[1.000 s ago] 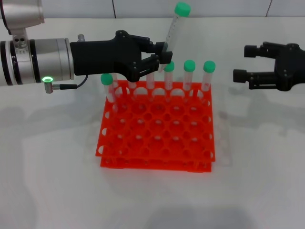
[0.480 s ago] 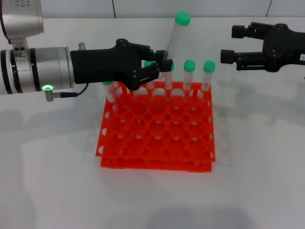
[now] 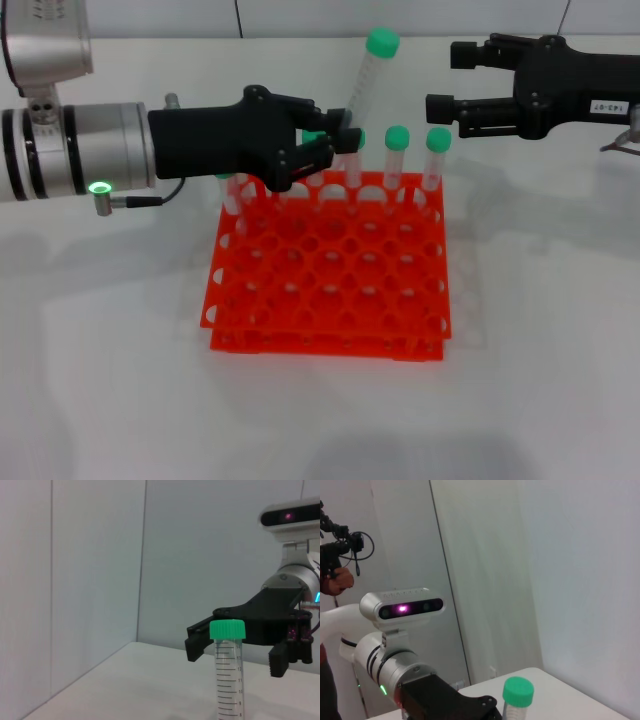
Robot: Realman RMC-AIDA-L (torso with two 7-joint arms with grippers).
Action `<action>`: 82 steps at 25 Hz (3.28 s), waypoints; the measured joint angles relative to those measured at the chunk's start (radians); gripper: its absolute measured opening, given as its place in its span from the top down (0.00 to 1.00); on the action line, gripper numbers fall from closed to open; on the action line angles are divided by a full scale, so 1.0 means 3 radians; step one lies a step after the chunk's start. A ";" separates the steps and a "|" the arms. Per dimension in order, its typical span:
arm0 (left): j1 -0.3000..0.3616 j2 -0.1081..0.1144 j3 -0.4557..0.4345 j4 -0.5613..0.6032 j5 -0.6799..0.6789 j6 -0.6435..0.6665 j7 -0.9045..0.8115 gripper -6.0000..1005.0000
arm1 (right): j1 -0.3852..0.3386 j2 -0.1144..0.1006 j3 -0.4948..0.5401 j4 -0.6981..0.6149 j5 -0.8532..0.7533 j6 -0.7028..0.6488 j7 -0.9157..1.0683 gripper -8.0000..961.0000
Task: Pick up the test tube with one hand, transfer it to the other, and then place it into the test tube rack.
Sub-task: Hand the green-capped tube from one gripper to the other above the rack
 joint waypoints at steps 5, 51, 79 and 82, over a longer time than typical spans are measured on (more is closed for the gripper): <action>0.0000 0.0050 -0.0051 0.0021 -0.0016 -0.0003 0.0002 0.79 | 0.0048 -0.0003 -0.0029 0.0029 0.0034 0.0021 0.0001 0.19; -0.0118 0.0012 -0.0077 0.0005 0.0007 -0.0101 0.0131 0.79 | 0.0330 0.0008 -0.0342 0.0121 0.0382 0.0278 0.0046 0.20; -0.0102 -0.0005 -0.0072 0.0012 0.0012 -0.0071 0.0131 0.79 | 0.0352 0.0001 -0.0368 0.0117 0.0429 0.0330 0.0049 0.42; -0.0099 -0.0005 -0.0072 0.0012 0.0012 -0.0069 0.0131 0.79 | 0.0339 0.0000 -0.0355 0.0119 0.0429 0.0334 0.0050 0.47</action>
